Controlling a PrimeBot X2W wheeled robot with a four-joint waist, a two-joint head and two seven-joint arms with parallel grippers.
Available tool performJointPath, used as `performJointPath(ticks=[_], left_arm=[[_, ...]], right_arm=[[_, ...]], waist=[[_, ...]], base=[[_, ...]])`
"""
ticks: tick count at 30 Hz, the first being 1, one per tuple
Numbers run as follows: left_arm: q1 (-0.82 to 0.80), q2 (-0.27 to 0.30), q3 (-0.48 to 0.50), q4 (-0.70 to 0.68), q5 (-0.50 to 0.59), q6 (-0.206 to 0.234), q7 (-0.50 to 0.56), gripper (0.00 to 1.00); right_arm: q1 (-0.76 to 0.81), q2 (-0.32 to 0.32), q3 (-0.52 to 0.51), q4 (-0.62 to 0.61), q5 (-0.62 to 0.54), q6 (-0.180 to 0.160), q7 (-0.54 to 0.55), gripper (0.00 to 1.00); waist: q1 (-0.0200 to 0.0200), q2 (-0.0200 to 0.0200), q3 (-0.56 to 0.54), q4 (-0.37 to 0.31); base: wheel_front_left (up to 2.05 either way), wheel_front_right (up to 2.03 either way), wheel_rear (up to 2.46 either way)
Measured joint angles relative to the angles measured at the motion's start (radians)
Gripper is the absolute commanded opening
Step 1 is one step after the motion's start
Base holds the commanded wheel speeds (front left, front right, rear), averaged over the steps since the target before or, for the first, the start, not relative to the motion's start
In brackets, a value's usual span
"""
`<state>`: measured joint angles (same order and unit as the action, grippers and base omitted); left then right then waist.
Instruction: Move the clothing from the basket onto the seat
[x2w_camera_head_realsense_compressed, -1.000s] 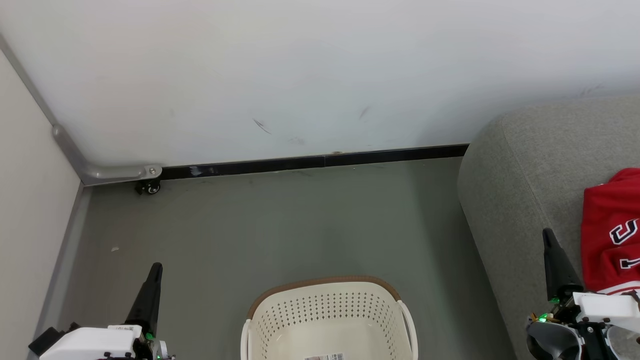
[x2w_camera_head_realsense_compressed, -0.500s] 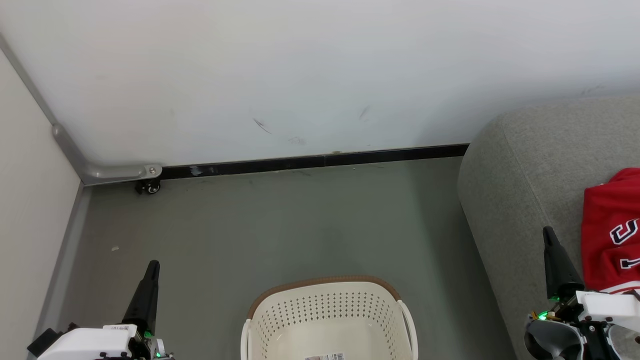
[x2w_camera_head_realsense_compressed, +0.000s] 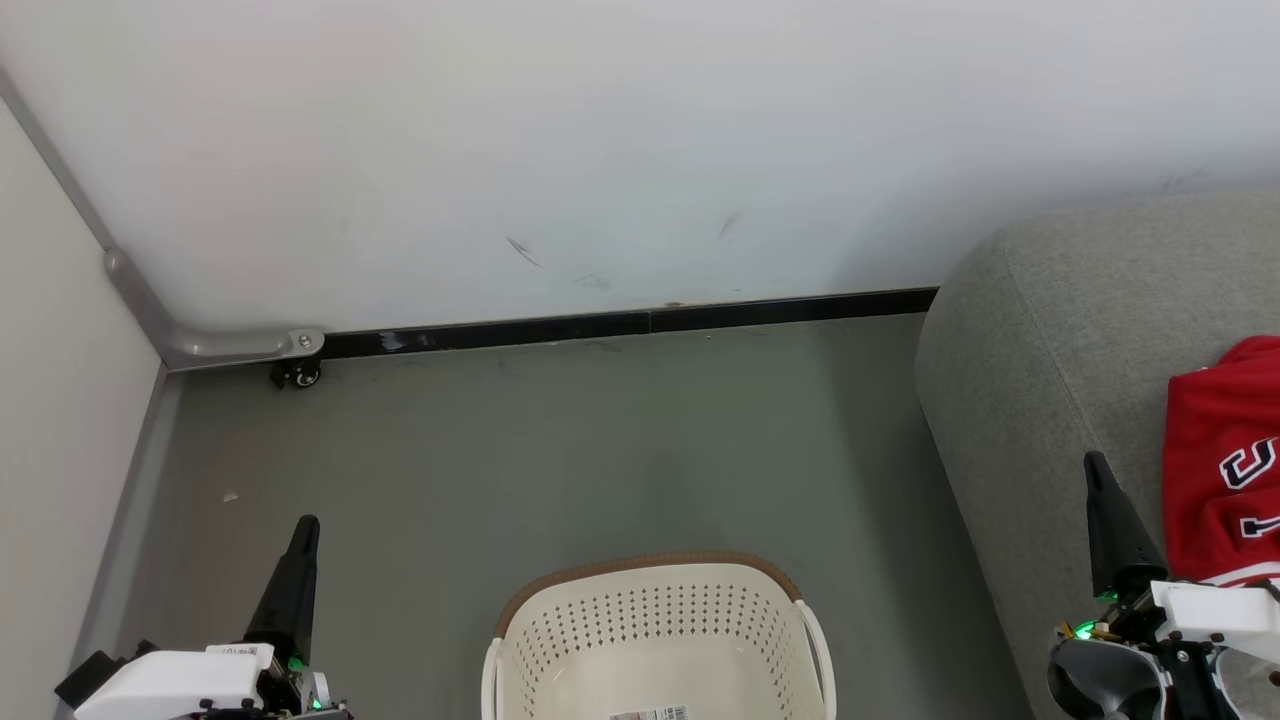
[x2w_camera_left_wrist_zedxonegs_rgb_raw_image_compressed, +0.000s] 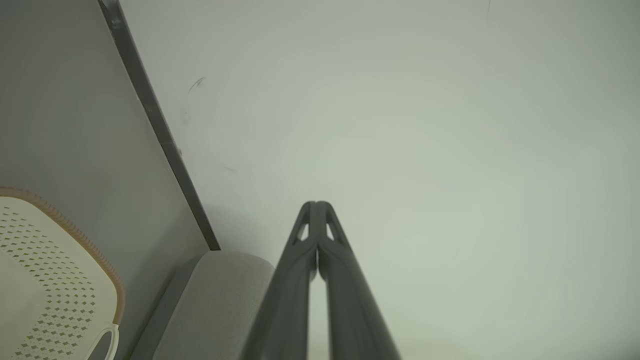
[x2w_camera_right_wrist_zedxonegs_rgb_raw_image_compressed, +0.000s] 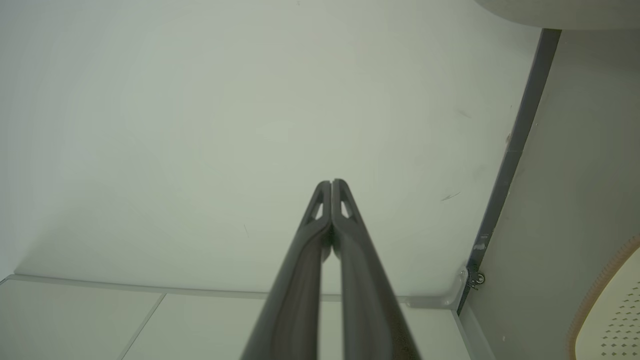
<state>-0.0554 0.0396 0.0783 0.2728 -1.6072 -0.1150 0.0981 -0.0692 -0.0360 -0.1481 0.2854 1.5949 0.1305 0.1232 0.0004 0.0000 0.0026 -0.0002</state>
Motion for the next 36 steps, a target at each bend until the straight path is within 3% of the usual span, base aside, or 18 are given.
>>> performJointPath(ticks=[36], left_arm=[[-0.007,0.000,0.001,0.007,0.000,-0.003,0.007,0.00]], right_arm=[[0.000,0.000,0.005,-0.004,0.001,0.000,-0.001,0.00]], waist=[[-0.0002,0.0000,0.000,0.000]], base=[[0.00,0.00,0.00]])
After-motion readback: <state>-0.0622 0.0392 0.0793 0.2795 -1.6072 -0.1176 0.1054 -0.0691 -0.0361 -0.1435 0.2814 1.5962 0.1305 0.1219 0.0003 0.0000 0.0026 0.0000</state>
